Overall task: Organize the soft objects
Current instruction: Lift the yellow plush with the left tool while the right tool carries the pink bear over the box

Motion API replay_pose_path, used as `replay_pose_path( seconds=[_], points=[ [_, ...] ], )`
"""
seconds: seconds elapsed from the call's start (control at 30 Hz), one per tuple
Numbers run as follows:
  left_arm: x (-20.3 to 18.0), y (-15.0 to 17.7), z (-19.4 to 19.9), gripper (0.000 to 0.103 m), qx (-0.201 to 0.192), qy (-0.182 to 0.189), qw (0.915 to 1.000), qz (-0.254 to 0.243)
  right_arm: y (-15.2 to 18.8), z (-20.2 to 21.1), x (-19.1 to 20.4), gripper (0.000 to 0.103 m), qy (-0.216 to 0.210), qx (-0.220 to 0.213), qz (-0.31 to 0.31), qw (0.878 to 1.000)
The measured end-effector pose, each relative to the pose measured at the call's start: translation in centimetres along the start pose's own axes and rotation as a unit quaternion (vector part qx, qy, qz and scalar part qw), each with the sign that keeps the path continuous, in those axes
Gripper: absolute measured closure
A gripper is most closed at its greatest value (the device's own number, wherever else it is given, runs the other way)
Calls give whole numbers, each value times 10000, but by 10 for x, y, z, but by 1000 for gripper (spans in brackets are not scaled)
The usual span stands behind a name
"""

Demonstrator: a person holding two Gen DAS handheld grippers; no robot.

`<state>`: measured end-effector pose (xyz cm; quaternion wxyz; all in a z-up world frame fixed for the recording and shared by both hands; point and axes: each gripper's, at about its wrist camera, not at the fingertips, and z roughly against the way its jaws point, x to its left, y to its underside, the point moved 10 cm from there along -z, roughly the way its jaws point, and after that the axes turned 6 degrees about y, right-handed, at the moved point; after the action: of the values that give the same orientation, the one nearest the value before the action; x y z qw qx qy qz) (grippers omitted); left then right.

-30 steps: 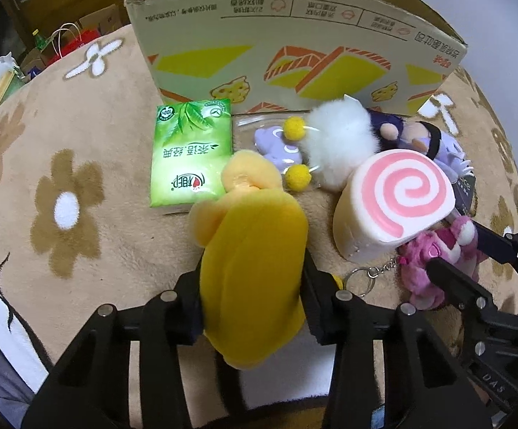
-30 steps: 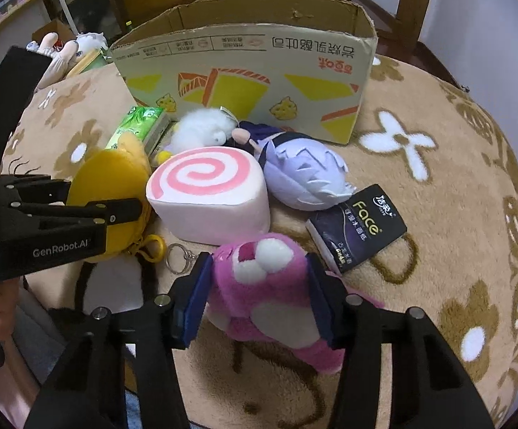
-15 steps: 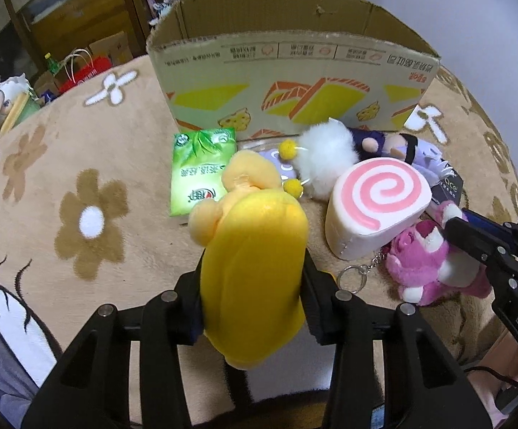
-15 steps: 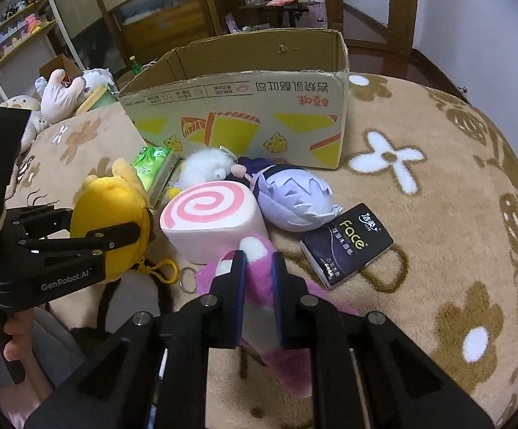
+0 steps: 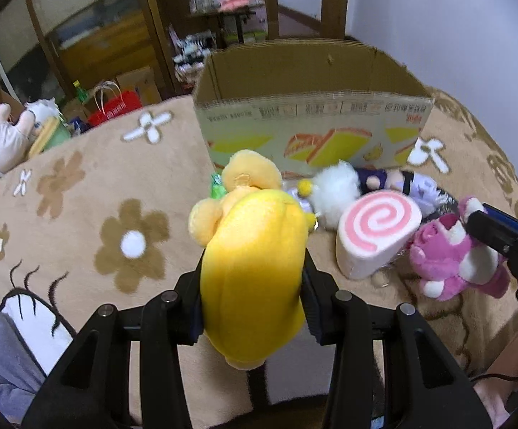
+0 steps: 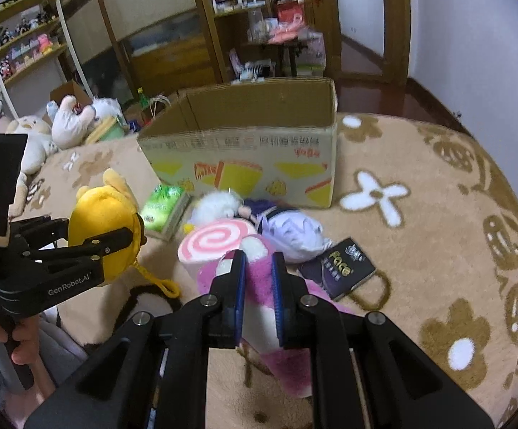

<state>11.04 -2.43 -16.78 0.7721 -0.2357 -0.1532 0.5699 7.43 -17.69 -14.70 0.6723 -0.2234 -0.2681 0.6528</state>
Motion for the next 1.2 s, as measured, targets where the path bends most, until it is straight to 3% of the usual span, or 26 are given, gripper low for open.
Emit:
replay_pose_path(
  seconds=[0.27, 0.67, 0.87, 1.1, 1.2],
  points=[
    [4, -19, 36, 61, -742, -38, 9972, 20, -24, 24, -2, 89, -51, -481, -52, 9988],
    [9, -54, 77, 61, -1935, -331, 9805, 22, -82, 56, -8, 89, 272, -1633, 25, 9862],
    [4, -80, 86, 60, -2338, -289, 9718, -110, -112, 62, -11, 89, 305, -1902, 22, 9813],
    [11, -114, 86, 60, -2532, -288, 9670, -11, -150, 68, -14, 89, 270, -2210, 1, 9749],
    [12, -131, 93, 60, -2848, -313, 9580, -106, -164, 70, -13, 88, 245, -2354, 41, 9716]
  ],
)
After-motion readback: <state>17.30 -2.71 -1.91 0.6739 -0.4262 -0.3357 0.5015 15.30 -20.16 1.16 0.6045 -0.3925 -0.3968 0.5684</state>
